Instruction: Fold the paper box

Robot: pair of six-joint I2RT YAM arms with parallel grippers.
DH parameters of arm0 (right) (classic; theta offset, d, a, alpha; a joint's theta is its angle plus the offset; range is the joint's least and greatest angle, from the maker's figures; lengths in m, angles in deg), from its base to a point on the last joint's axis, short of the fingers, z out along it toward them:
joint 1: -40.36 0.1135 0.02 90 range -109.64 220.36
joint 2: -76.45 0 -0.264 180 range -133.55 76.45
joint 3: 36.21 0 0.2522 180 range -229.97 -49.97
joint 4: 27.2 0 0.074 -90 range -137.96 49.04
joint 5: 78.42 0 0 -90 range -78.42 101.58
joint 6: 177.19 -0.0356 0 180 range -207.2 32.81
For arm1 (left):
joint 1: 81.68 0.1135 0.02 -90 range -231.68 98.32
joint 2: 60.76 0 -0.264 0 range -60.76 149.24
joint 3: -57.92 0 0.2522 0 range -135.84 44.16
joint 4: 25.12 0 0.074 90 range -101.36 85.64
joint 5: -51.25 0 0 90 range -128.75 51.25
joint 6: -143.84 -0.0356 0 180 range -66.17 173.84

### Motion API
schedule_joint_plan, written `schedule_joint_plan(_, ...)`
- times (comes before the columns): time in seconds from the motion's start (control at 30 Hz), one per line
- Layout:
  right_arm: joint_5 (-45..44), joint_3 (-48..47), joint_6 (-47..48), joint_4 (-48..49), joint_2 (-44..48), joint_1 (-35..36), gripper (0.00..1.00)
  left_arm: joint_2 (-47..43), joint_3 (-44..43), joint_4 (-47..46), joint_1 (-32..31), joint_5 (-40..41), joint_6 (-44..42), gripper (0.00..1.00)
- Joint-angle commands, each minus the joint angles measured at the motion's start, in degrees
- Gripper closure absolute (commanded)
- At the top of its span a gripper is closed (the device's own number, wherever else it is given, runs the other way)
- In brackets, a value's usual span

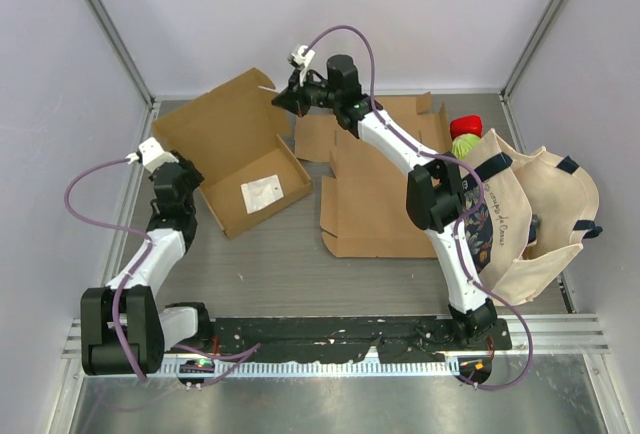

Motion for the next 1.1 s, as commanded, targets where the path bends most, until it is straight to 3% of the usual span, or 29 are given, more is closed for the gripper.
schedule_joint_plan(0.0,-0.5,-0.5,2.6,-0.3,4.0,0.3,0.99,-1.3,-3.8,7.1,0.0,2.6,2.2,0.63)
schedule_joint_plan(0.1,-0.5,-0.3,3.5,-1.2,4.4,0.3,0.99,-2.3,-5.0,9.8,0.9,2.8,3.2,0.55)
schedule_joint_plan(0.23,-0.5,0.1,4.1,-1.7,4.5,0.3,0.99,-3.4,-8.9,18.6,6.5,-0.1,6.5,0.5)
schedule_joint_plan(0.37,0.0,-0.1,4.8,-2.7,4.2,0.0,0.99,-5.3,-13.7,26.3,13.1,-11.8,5.0,0.36)
schedule_joint_plan(0.43,0.4,-0.1,4.8,-2.8,4.1,-0.3,0.99,-5.0,-17.9,30.8,16.2,-16.9,0.0,0.29)
schedule_joint_plan(0.47,1.0,-0.1,4.7,-2.8,4.2,-0.4,0.99,-4.4,-19.5,32.4,17.1,-24.8,-2.4,0.27)
schedule_joint_plan(0.6,1.5,-0.8,4.4,-2.8,3.5,-0.7,0.99,0.5,-27.6,41.9,18.1,-33.9,-10.8,0.27)
schedule_joint_plan(0.7,2.1,-1.3,3.9,-3.1,3.2,-0.8,0.99,2.5,-27.5,39.1,18.1,-37.5,-11.1,0.27)
schedule_joint_plan(0.97,2.2,-1.7,4.1,-3.2,3.4,-0.7,0.99,7.6,-31.9,41.4,18.1,-36.6,-12.7,0.44)
schedule_joint_plan(1.07,2.0,-1.8,4.4,-3.2,3.6,-0.7,0.99,7.8,-32.3,40.9,18.1,-34.7,-12.8,0.46)
